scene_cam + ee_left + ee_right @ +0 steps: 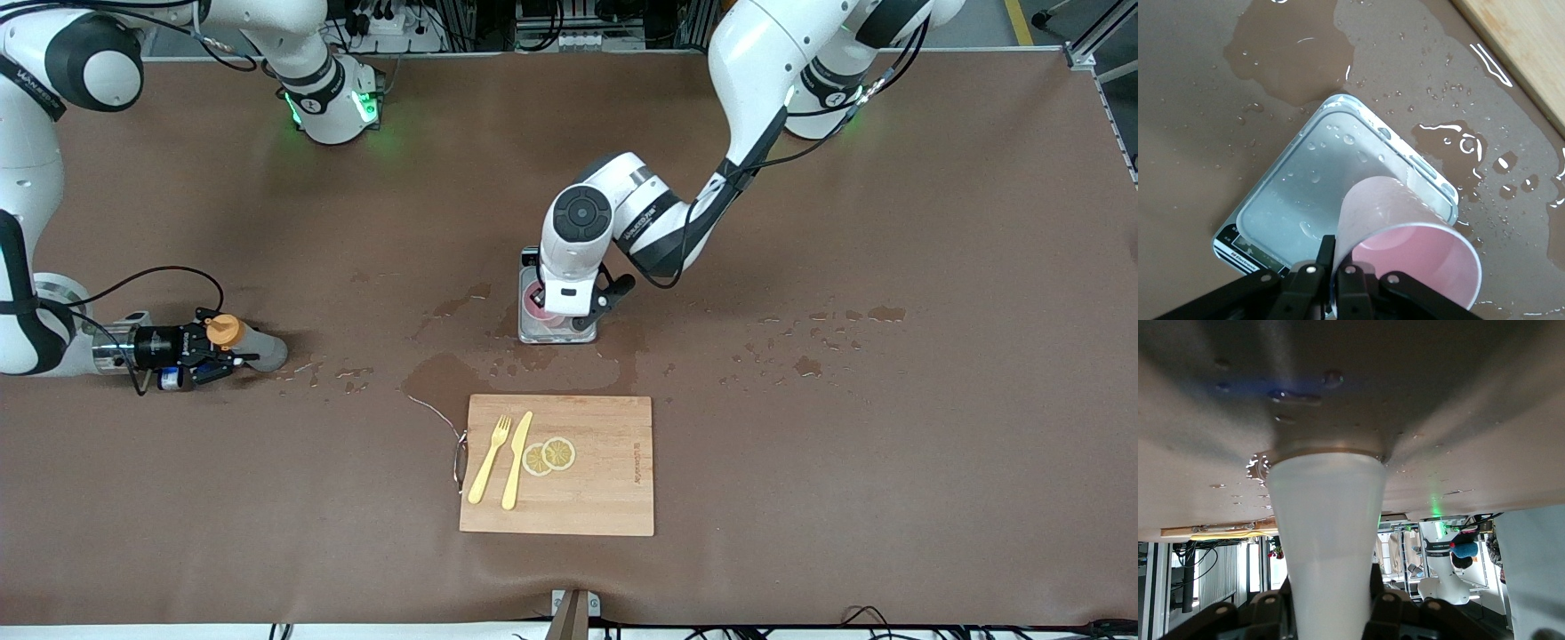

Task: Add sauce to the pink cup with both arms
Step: 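Lift the white bottle with the right gripper while the left gripper holds the cup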

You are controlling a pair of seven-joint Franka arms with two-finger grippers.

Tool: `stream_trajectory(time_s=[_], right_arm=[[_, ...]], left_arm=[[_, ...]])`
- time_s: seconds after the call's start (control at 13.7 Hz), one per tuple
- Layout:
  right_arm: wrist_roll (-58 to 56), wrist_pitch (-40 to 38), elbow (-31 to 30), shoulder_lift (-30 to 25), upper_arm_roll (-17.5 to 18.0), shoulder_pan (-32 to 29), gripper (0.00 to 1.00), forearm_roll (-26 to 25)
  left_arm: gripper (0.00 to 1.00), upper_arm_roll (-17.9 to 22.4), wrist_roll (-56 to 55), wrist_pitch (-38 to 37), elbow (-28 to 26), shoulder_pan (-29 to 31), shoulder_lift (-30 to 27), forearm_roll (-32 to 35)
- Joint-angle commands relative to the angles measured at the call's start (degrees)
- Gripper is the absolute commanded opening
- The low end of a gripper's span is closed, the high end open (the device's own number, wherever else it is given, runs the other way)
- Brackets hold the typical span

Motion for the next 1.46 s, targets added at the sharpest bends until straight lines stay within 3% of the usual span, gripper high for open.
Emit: stream_trajectory(time_s=[0.0,0.07,0.22,0.66,1.17,1.39], right_arm=[[1.3,-0.2,0.8,0.0,-0.5,0.7,0.41,0.0],[3.1,-0.2,1.3,-0.2,-0.5,0.9,0.43,-0.2],[5.2,-0.2,2.9,-1.1,-0.5,1.5,0.45,-2.1],[13.3,0.1,6.3,-3.6,-0.6,4.3,0.45,-6.3],[26.5,0.1,12.4,-7.6,-0.6,10.9,0.45,-16.4],[28.5,0.1,13.1,-8.5,-0.4,11.8,0.44,-17.3]], left_arm=[[0.63,0.6,-3.2,0.7,1.4,-0.9,1.1,1.6],[1.0,0.7,-3.1,0.8,1.4,-1.0,1.2,2.1],[1.0,0.7,-3.4,0.7,1.2,-2.3,1.2,5.6],[1.0,0.7,-3.1,0.7,1.2,-2.4,1.3,5.9],[1.0,0.7,-2.6,0.3,1.2,-0.9,-0.5,5.9],[1.0,0.6,-2.5,-0.4,1.0,0.1,-2.2,6.0]])
